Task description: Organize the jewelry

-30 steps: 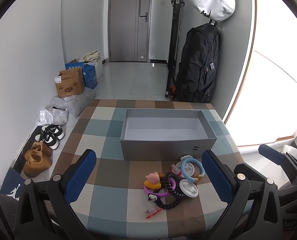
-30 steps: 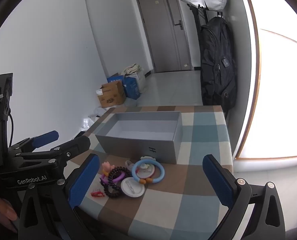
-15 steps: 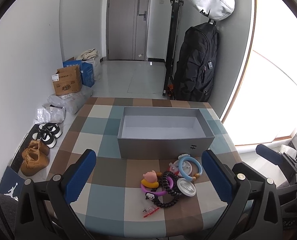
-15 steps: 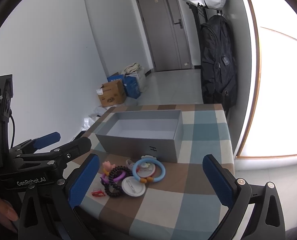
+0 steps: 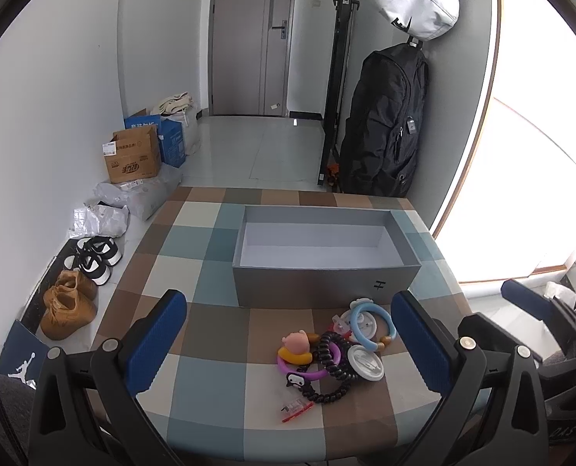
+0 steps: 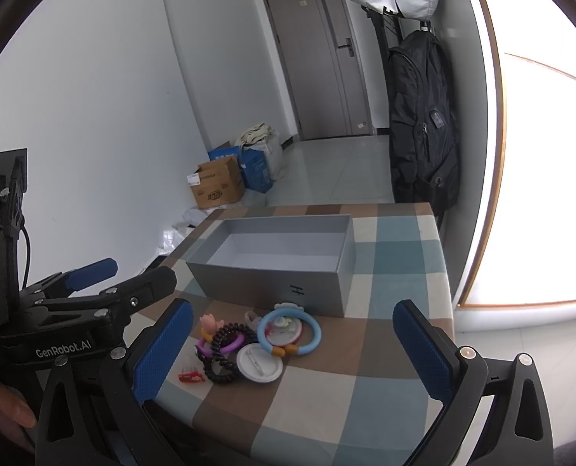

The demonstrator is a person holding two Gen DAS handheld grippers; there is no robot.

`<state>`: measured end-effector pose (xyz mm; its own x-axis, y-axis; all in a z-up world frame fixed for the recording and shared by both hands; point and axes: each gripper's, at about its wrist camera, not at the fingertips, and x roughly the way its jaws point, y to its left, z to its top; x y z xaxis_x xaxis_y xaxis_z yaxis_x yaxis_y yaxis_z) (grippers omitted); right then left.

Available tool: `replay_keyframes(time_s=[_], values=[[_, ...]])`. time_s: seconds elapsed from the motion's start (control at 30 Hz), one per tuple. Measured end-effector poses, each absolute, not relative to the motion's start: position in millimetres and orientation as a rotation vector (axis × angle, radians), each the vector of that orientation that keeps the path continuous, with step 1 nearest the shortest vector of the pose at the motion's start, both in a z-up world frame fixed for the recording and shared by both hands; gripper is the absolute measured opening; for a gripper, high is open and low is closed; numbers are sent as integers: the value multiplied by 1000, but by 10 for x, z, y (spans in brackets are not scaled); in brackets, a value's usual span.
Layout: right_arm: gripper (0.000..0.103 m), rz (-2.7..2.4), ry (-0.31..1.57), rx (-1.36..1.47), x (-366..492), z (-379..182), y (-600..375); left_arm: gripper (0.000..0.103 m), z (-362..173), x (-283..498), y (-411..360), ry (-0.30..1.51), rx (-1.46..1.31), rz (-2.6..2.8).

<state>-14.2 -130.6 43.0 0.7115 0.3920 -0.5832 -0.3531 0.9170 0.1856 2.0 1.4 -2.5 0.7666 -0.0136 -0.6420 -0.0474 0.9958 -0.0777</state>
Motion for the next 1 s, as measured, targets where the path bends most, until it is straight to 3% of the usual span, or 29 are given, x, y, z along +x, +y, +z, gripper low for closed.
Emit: replay_keyframes(time_s=[1.0], values=[[103,378,768,27,46,213,-1220,102,-110,161,355,770,-229,12]])
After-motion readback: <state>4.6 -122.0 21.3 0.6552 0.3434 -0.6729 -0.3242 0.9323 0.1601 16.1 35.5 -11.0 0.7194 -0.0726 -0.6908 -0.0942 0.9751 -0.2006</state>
